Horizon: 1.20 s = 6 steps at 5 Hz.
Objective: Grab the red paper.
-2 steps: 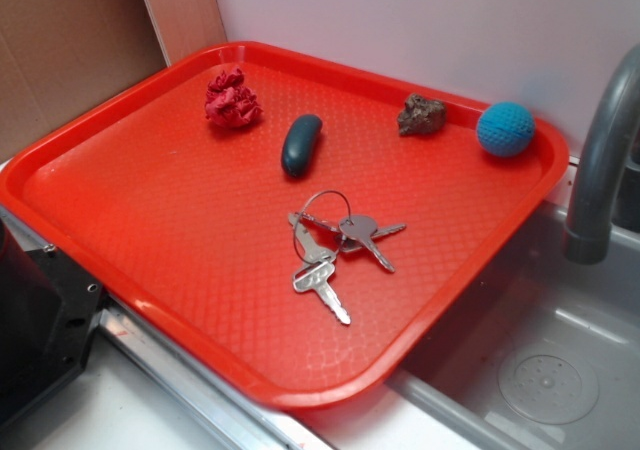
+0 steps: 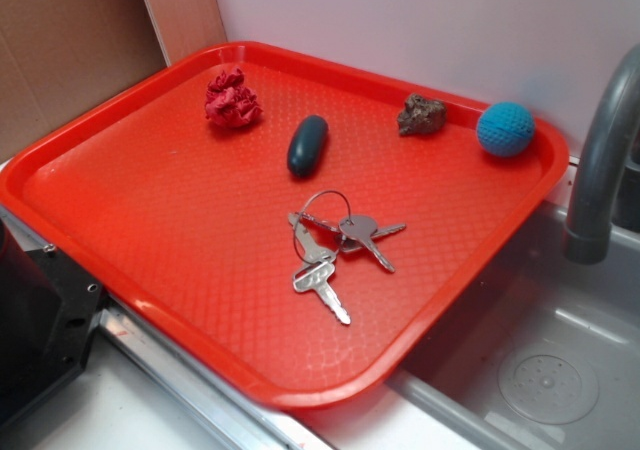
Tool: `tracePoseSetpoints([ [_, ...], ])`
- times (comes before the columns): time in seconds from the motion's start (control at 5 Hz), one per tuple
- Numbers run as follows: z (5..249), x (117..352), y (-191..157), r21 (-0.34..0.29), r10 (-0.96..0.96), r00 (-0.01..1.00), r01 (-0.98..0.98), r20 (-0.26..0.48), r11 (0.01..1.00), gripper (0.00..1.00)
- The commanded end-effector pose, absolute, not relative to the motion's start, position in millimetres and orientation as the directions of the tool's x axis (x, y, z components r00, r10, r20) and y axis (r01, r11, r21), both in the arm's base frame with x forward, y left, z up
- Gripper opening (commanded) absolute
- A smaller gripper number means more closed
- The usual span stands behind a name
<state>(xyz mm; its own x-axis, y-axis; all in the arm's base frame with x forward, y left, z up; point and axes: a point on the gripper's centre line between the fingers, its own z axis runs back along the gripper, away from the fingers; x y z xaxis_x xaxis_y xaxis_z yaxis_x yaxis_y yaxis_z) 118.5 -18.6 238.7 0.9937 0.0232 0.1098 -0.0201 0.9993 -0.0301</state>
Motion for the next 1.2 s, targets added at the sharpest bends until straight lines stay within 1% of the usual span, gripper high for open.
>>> tracePoseSetpoints([
  [0.0, 155, 207, 38, 0.022, 0.269, 0.935, -0.282, 0.229, 0.959, 1.0],
  [0.2, 121, 237, 55, 0.006, 0.31, 0.909, -0.324, 0.278, 0.946, 1.0],
  [0.4, 90, 250, 73, 0.034, 0.319, 0.903, -0.342, 0.289, 0.939, 1.0],
  [0.6, 77, 263, 74, 0.034, 0.312, 0.905, -0.335, 0.288, 0.942, 1.0],
  [0.8, 36, 288, 83, 0.072, 0.259, 0.938, -0.281, 0.229, 0.957, 1.0],
  [1.0, 1, 302, 84, 0.097, 0.19, 0.96, -0.213, 0.206, 0.972, 1.0],
])
